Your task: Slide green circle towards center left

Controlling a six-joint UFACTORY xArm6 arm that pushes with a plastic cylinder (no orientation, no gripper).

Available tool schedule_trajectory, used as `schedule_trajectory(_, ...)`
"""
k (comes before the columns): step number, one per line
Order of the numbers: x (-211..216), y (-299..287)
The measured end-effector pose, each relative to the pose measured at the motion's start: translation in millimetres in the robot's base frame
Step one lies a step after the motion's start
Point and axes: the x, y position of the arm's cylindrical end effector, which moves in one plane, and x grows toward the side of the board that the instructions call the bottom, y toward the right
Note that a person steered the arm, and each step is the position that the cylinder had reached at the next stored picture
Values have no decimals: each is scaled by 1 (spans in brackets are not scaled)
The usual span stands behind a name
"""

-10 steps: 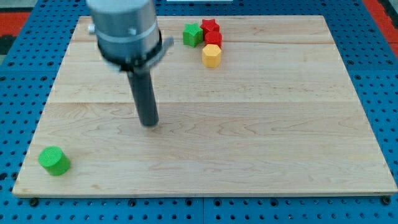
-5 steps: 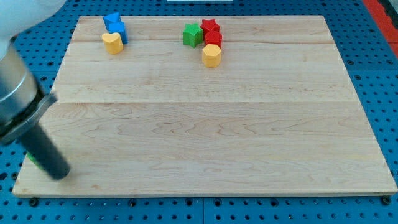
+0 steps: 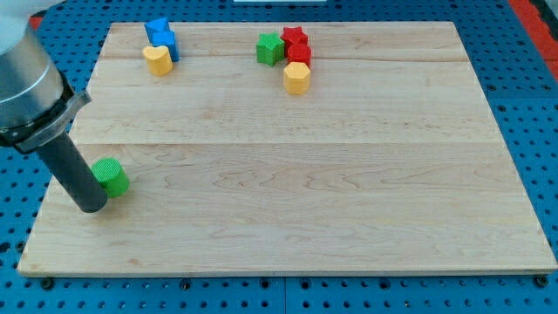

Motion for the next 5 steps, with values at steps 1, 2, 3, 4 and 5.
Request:
schedule_trajectory(1,0,0)
schedule_trajectory(2,-41,21)
schedule_trajectory(3,-68,48)
schedule_trajectory(4,-97,26)
schedule_trajectory(5,-66,24)
